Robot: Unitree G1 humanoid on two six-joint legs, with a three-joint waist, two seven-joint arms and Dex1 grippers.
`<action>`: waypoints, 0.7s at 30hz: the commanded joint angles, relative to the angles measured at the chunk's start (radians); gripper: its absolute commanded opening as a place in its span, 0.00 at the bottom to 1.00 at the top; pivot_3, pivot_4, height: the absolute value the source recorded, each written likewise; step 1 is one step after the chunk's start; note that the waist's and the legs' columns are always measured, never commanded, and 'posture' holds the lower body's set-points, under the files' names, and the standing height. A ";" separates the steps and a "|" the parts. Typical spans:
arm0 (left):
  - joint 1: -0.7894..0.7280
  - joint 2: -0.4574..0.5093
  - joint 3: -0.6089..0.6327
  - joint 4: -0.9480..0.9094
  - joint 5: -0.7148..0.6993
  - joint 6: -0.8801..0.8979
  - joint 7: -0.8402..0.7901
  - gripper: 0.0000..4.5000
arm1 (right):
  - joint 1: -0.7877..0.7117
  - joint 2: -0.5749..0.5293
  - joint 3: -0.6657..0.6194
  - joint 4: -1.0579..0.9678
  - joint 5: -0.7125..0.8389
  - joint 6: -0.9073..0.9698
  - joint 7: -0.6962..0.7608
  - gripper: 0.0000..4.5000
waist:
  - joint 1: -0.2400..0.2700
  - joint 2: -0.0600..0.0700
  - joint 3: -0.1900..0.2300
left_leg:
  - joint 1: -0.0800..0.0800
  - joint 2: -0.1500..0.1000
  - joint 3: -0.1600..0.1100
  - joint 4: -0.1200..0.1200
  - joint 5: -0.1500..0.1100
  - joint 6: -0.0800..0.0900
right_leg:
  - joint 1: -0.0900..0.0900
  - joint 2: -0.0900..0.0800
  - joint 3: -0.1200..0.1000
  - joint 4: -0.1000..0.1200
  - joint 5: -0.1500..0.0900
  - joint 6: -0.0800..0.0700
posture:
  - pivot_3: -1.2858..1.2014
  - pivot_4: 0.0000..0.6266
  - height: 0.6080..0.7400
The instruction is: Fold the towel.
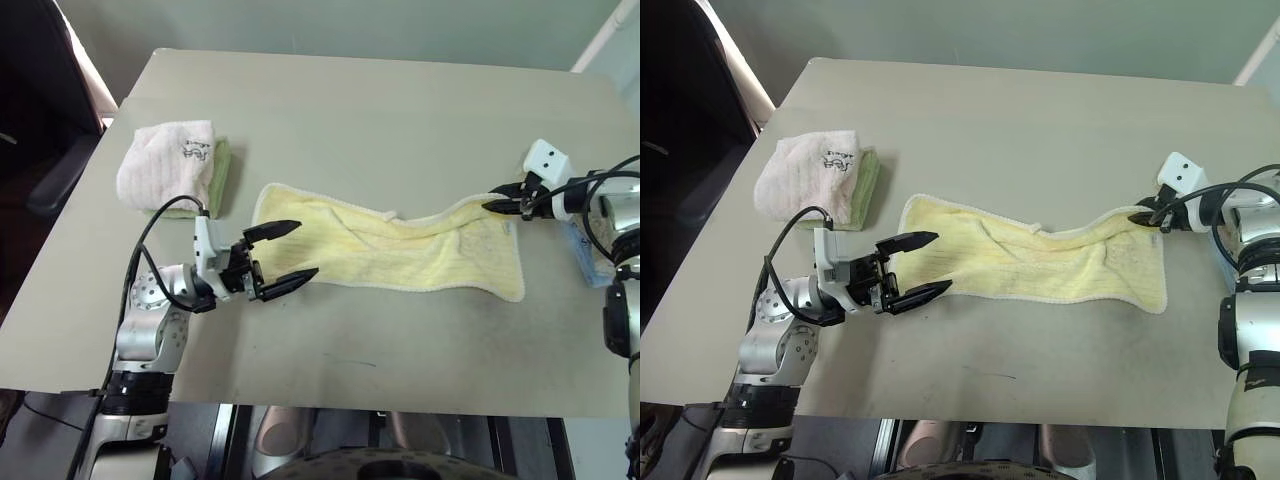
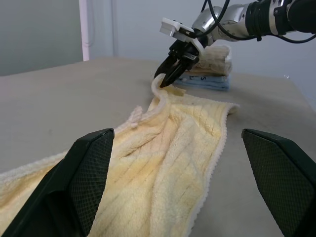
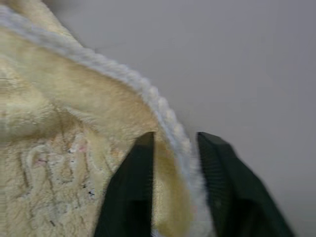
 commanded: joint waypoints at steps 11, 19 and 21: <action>-0.206 -0.008 0.077 0.239 0.041 -0.141 0.037 1.00 | 0.154 -0.125 -0.181 -0.497 0.195 0.073 0.134 0.00 | 0.005 0.000 0.000 | 0.000 0.001 0.000 0.000 0.003 -0.001 | 0.000 0.000 -0.001 0.000 0.001 -0.001 | 0.52 0.24 0.91; -0.348 0.057 0.108 0.463 0.093 -0.218 0.011 1.00 | 0.469 -0.154 -0.372 -1.181 0.375 0.384 -0.042 0.00 | -0.003 0.000 0.000 | -0.001 0.002 0.000 -0.001 0.007 0.004 | 0.000 0.002 -0.001 -0.001 0.000 -0.001 | 0.52 0.24 0.91; -0.398 0.074 0.102 0.543 0.119 -0.246 0.001 1.00 | 0.509 -0.159 -0.413 -1.295 0.410 0.445 -0.086 0.00 | -0.004 0.001 0.000 | -0.001 0.001 0.000 0.000 0.007 0.004 | 0.000 0.002 -0.001 -0.001 0.000 -0.001 | 0.52 0.24 0.91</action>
